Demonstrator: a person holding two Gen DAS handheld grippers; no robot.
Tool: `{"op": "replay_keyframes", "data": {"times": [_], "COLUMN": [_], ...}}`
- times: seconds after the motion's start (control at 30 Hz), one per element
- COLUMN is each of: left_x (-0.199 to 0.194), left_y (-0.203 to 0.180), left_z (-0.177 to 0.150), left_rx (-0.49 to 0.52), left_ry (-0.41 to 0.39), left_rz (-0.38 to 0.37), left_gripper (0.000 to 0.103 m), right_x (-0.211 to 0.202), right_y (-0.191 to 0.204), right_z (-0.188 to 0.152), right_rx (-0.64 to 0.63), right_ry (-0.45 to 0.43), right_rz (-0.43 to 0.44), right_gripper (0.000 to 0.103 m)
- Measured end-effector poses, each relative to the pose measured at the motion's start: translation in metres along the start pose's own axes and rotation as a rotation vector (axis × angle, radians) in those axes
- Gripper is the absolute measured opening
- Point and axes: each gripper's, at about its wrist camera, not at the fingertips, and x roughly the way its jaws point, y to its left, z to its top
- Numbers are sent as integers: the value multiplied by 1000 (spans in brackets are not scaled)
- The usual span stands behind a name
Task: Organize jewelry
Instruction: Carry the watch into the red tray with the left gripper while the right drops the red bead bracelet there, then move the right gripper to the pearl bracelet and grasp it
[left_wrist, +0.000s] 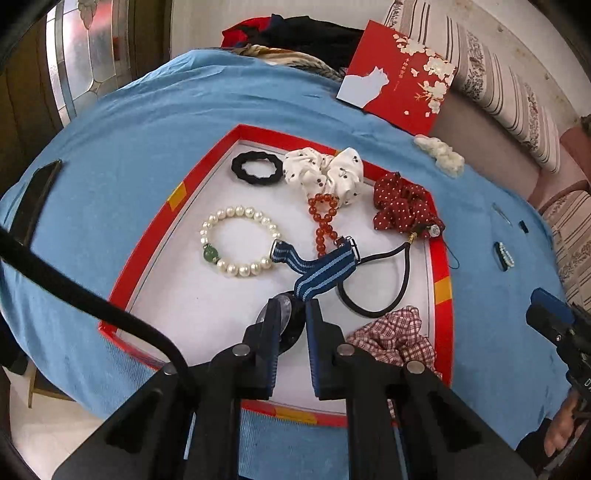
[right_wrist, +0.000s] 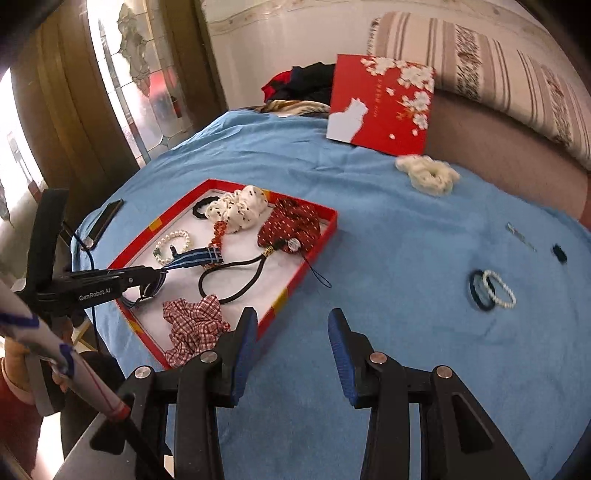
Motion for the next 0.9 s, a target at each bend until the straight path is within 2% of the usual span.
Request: {"op": "replay_keyframes", "data": {"times": [0.13, 0.23, 0.3, 0.37, 0.5, 0.53, 0.6, 0.67, 0.8, 0.9], "left_x": [1, -1, -8, -21, -51, -56, -58, -51, -36, -35], "left_y": [-4, -6, -7, -5, 7, 10, 17, 22, 20, 11], "left_z": [0, -3, -6, -8, -5, -3, 3, 9, 9, 3], "left_rx": [15, 16, 17, 3, -38, -49, -67, -77, -61, -42], "left_ry": [9, 22, 11, -16, -83, -98, -102, -87, -50, -45], "left_rz": [3, -38, -57, -104, -221, -221, -171, -97, -27, -26], "left_gripper": [14, 17, 26, 43, 57, 60, 60, 60, 60, 60], "right_x": [-2, -6, -9, -11, -13, -13, -12, -11, -10, -10], "right_y": [-4, -3, -4, -5, -10, -12, -13, -13, -15, -26], "right_z": [-9, -12, -13, -14, -16, -17, -19, -22, -26, -29], "right_rx": [35, 31, 27, 26, 47, 50, 58, 67, 71, 97], "right_ry": [1, -7, -15, -20, -26, -27, -27, -23, -17, -15], "right_rz": [13, 7, 0, -7, -5, -5, -5, 0, 2, -13], "right_gripper": [43, 43, 43, 43, 43, 43, 43, 43, 43, 43]}}
